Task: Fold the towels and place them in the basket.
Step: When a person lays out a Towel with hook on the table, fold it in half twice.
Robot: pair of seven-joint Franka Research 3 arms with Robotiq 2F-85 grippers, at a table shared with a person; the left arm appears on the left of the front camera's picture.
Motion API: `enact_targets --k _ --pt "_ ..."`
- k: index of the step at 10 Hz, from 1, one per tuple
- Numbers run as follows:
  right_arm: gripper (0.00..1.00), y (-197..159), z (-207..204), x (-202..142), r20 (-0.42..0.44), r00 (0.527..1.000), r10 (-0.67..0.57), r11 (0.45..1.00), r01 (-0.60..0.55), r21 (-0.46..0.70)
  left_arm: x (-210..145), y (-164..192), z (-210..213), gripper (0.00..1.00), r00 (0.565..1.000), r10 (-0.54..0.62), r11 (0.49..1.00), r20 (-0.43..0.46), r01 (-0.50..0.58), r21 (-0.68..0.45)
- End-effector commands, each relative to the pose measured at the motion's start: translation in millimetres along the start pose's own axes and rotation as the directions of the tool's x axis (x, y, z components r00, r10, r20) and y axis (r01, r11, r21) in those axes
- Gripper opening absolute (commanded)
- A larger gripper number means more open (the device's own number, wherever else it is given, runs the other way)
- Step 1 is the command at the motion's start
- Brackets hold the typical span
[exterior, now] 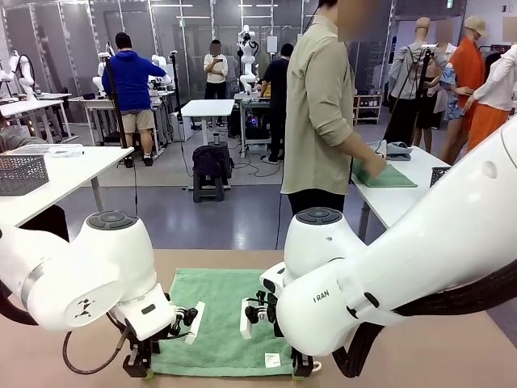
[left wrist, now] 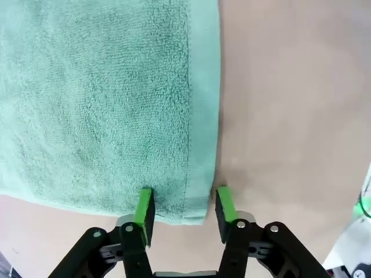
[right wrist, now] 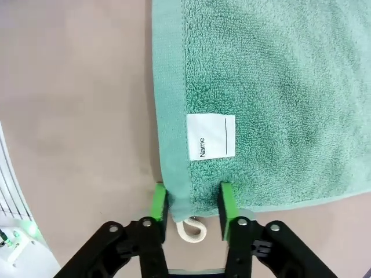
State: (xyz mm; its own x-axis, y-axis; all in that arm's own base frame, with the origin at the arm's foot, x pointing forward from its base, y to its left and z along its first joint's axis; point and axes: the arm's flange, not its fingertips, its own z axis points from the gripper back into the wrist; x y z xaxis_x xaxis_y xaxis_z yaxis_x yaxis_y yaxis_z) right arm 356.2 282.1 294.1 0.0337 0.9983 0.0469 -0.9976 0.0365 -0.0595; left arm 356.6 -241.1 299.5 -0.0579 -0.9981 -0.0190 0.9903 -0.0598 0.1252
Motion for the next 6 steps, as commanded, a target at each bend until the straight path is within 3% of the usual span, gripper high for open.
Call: enact_targets --k 1,2,3,4,6 --pt "0.20 -0.1 -3.8 3.5 -0.009 1.000 -0.024 0.999 0.023 -0.034 1.5 -1.8 -5.1 0.35 1.000 0.006 0.999 -0.015 -0.006 0.042" --pt "0.03 0.0 -3.8 3.2 -0.008 1.000 -0.025 0.999 0.024 -0.034 1.8 -1.6 -4.8 0.00 1.000 0.005 0.999 -0.015 -0.004 0.043" --pt "0.00 0.0 -3.6 2.8 -0.007 1.000 -0.025 0.999 0.025 -0.033 1.4 -1.6 -4.0 0.15 1.000 0.003 0.999 -0.013 -0.003 0.039" --pt "0.00 0.1 -3.1 2.9 -0.006 1.000 -0.024 0.999 0.024 -0.026 1.5 -2.4 -2.9 0.00 1.000 -0.005 0.999 -0.008 0.005 0.033" --pt "0.00 0.3 -1.6 3.5 -0.015 1.000 -0.017 1.000 0.017 -0.011 2.6 -5.8 0.3 0.00 0.999 -0.035 0.999 0.003 0.035 0.033"
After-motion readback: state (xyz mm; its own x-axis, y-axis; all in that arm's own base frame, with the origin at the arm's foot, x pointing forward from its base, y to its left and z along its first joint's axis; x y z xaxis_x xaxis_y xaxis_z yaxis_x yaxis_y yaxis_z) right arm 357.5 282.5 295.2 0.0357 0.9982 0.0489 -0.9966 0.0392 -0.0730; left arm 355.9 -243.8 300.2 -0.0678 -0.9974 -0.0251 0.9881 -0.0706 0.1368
